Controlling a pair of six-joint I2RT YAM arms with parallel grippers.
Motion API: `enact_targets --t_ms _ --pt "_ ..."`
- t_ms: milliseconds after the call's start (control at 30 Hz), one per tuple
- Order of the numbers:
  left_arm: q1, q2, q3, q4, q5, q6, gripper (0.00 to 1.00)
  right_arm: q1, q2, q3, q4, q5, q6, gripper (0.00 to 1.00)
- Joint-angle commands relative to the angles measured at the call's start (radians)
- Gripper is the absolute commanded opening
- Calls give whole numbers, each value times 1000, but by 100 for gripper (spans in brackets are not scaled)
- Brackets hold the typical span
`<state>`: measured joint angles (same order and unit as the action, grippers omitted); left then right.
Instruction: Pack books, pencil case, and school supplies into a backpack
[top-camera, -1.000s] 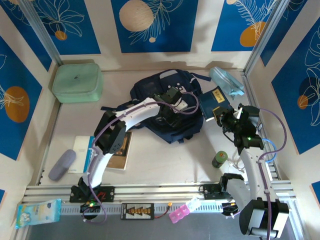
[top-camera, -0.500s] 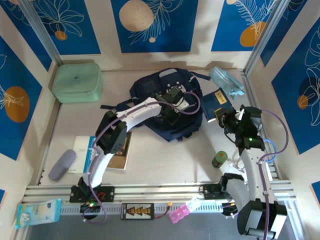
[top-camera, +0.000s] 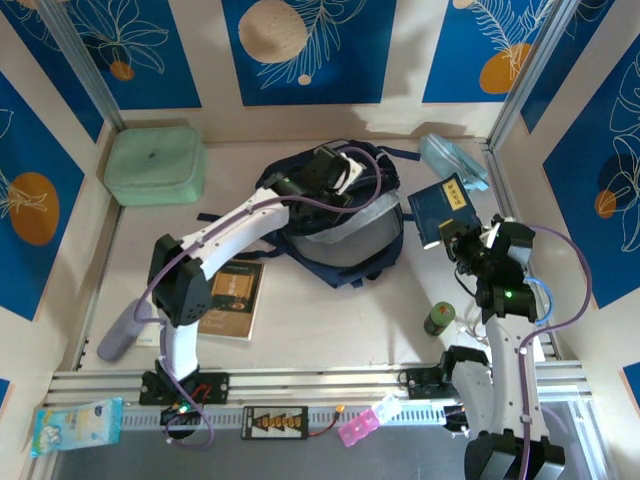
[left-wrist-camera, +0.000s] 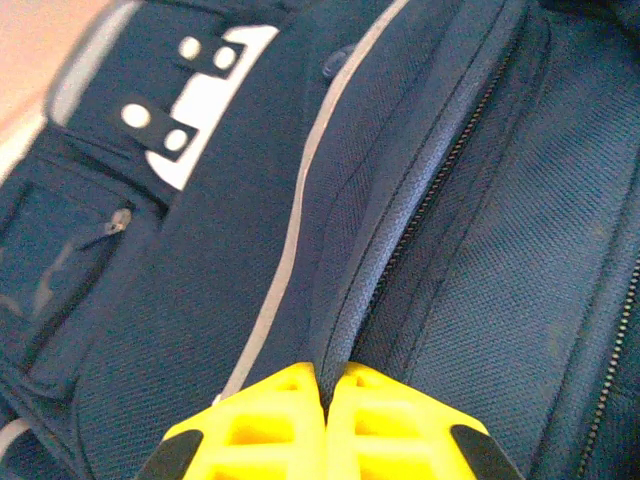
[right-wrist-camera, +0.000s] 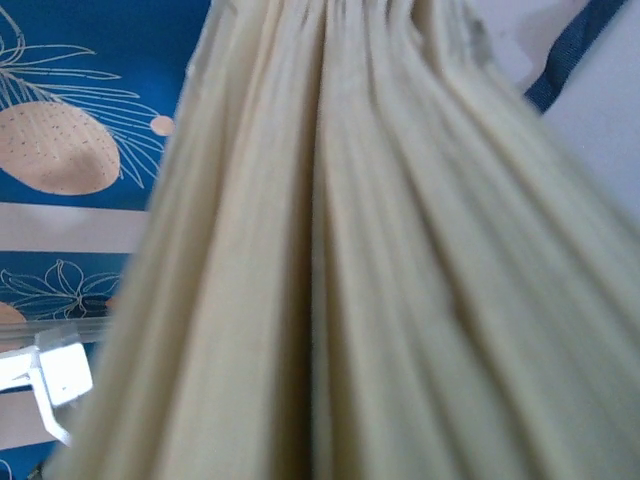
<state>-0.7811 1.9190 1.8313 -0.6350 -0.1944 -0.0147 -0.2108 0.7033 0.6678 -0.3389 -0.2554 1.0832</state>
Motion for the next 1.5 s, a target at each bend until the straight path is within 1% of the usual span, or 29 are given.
enact_targets --t_ms 0,100,167,233,333,433,600,667,733,800,900,1100,1133,1200,1267,1333,1400,1467 --pt "22 -62 10 98 -40 -75 0 2 5 26 -26 -32 -36 11" --pt "24 -56 55 97 -28 -92 0 19 5 23 -38 -51 -40 12" --pt "26 -50 78 90 -40 -109 0 45 6 17 -42 -54 -31 11" --pt "34 -38 103 78 -52 -133 0 83 6 6 -41 -44 -15 11" --pt "49 -25 119 66 -27 -168 0 168 18 -28 5 -10 36 11" --pt "57 -20 119 76 -2 -172 0 271 89 -56 138 -2 115 12" --pt "78 -15 152 58 69 -183 0 442 273 17 303 56 148 11" --pt "90 -11 171 45 106 -194 0 484 340 40 361 82 164 11" --pt "106 -8 185 42 160 -204 0 505 403 50 443 94 184 11" --pt "121 5 213 32 235 -206 0 532 459 55 529 130 199 10" --pt "132 25 251 12 297 -198 0 566 535 75 611 182 203 11" --pt "135 41 272 14 349 -173 0 599 710 139 702 227 212 10" --pt "136 41 273 16 359 -175 0 604 735 146 710 247 213 10" --pt "147 46 271 29 418 -193 0 626 784 154 736 318 200 10" --pt "160 52 270 37 449 -217 0 636 838 170 744 352 202 10" --pt "170 56 270 37 470 -228 0 635 902 190 766 335 212 10" --pt "176 58 270 33 489 -228 0 630 969 212 843 279 203 11" --pt "178 56 270 32 496 -225 0 630 1010 235 873 254 200 11"
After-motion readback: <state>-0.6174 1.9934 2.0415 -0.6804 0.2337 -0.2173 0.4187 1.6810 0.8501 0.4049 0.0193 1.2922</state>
